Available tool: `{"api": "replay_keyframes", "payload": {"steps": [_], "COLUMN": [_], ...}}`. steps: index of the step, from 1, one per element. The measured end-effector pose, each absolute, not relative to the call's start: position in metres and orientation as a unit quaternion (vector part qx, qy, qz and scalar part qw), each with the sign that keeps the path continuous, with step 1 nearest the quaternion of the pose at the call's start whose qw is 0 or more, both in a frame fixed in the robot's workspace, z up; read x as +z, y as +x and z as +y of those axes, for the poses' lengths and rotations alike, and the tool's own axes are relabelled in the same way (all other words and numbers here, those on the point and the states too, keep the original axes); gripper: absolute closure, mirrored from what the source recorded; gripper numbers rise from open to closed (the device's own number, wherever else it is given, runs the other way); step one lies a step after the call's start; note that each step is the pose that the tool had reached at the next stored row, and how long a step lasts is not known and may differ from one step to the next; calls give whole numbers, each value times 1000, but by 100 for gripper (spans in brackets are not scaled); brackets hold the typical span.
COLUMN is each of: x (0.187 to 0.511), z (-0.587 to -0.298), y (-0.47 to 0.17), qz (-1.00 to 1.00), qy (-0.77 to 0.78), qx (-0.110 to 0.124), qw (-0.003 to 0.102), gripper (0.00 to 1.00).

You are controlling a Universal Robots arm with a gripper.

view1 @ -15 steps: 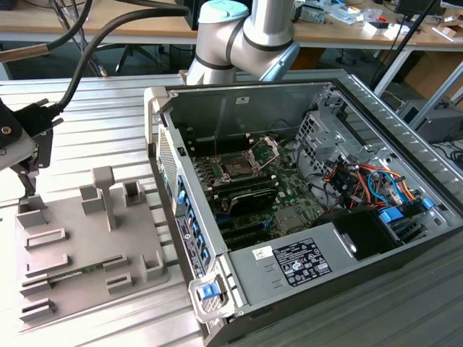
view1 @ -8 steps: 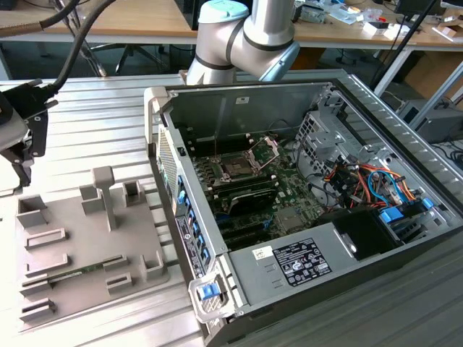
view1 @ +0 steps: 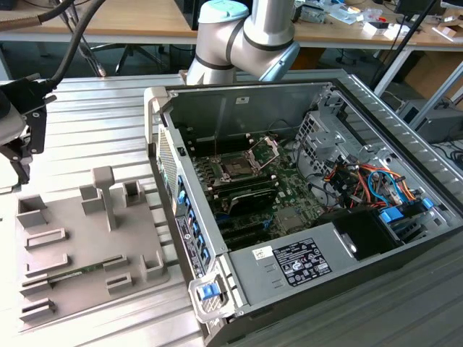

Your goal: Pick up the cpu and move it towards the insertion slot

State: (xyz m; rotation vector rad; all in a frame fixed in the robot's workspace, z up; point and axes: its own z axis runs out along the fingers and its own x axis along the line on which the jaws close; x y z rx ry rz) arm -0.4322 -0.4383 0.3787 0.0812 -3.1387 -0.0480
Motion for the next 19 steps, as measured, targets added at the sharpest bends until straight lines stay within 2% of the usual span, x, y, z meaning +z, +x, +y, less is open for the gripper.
{"api": "replay_keyframes", "payload": {"steps": [19], "x": [388], "z": [-438], "y": [-432], "qz": [-1000], "qy": [26], "qx": [-15], "qw": [1], "gripper": [45]}}
